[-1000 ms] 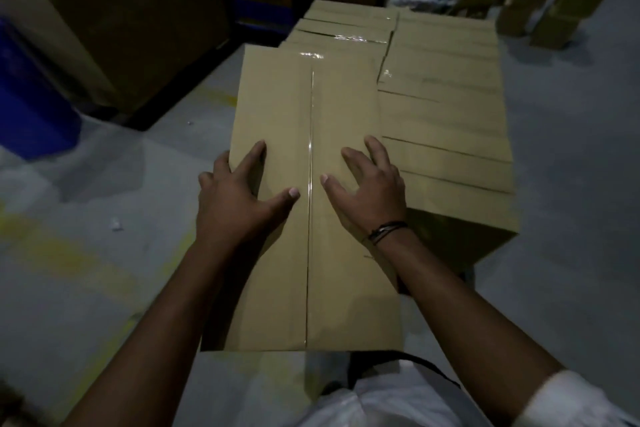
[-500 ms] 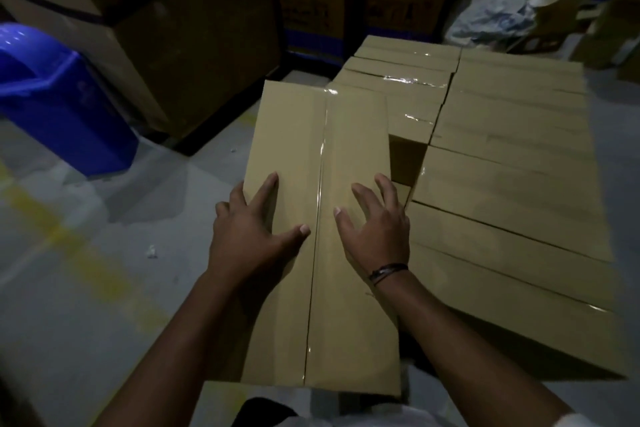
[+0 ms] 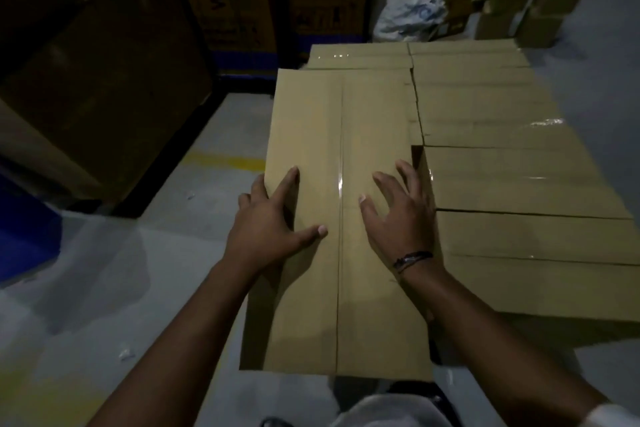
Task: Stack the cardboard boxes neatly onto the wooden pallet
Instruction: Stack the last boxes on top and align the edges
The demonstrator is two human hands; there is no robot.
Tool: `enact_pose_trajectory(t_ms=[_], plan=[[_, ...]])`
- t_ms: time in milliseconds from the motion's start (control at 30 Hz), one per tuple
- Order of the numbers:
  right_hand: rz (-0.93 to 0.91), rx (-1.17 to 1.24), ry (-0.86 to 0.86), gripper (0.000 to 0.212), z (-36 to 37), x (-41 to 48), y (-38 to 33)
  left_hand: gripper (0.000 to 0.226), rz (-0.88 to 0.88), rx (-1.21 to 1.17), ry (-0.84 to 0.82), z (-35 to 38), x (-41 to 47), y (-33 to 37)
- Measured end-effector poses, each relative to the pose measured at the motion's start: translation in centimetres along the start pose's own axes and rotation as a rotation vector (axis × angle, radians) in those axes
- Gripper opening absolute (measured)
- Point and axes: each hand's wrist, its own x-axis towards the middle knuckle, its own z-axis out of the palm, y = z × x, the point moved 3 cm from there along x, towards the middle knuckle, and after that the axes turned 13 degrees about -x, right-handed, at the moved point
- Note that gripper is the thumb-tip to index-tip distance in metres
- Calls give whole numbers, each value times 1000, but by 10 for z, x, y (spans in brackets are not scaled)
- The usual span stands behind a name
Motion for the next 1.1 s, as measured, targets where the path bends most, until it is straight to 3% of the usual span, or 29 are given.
enact_pose_trajectory(t_ms=[267, 700, 1100], plan=[[198, -16, 167, 45, 17, -5, -58, 113, 294, 75, -145, -59, 63, -32], [440, -183, 175, 45, 95, 39, -121, 105, 455, 26, -423, -79, 187, -103], [675, -198, 304, 41, 149, 92, -156, 102, 631, 47, -619, -80, 313, -122]])
